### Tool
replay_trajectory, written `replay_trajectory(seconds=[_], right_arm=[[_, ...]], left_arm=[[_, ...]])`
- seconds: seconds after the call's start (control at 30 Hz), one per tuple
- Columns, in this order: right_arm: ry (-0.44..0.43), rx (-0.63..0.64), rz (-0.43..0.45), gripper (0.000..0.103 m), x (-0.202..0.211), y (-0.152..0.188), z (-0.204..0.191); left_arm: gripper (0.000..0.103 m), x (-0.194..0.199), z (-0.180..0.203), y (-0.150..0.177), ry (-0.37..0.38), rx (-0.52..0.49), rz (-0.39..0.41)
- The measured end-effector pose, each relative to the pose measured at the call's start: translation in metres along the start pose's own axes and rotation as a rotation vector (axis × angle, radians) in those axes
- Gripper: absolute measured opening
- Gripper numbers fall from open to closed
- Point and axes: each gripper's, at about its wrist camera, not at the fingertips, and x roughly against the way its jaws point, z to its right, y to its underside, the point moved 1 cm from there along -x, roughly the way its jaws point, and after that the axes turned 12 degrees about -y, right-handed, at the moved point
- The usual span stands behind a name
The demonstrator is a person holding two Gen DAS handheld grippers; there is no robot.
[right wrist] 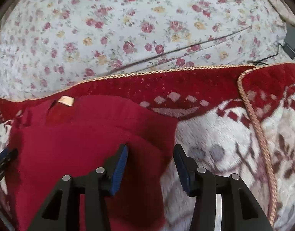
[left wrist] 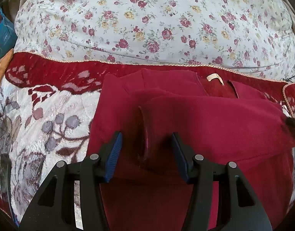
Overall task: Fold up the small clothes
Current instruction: 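Open both grippers and release the folded sweatshirt onto the blanket, then move both open grippers over the sweatshirt toward its hem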
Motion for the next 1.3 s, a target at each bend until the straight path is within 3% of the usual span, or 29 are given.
replay_trajectory(seconds=[0.17,0.33,0.43,0.6,1.13,1.2,1.23,1.3], right_arm=[[0.001,0.054,-0.058,0.048,0.005,0.032,-0.011],[-0.051,-0.035,-0.028,0.051,0.023,0.035,-0.001],[-0.063,-0.045,0.000,0.066,0.038,0.044,-0.002],[-0.073,-0.049,-0.044,0.067,0.038,0.059,-0.005],[-0.143,0.009,-0.123,0.067,0.050,0.126,-0.033],[-0.146,0.072,-0.096,0.042,0.052,0.131,-0.041],[-0.162,0.107,-0.099,0.020,0.052,0.133,-0.046],[-0.144,0.131,-0.091,0.018,0.054,0.136,-0.051]], left_arm=[[0.052,0.016,-0.005,0.009,0.000,0.026,-0.008],[0.052,0.041,-0.024,0.034,0.025,0.065,-0.030],[0.052,0.049,-0.037,0.052,0.016,0.078,-0.043],[0.052,0.058,-0.049,0.074,-0.023,0.087,-0.059],[0.052,0.088,-0.061,0.107,0.011,0.109,-0.061],[0.052,0.090,-0.061,0.109,0.012,0.106,-0.061],[0.052,0.091,-0.061,0.110,0.012,0.103,-0.060],[0.052,0.095,-0.062,0.112,0.013,0.099,-0.055]])
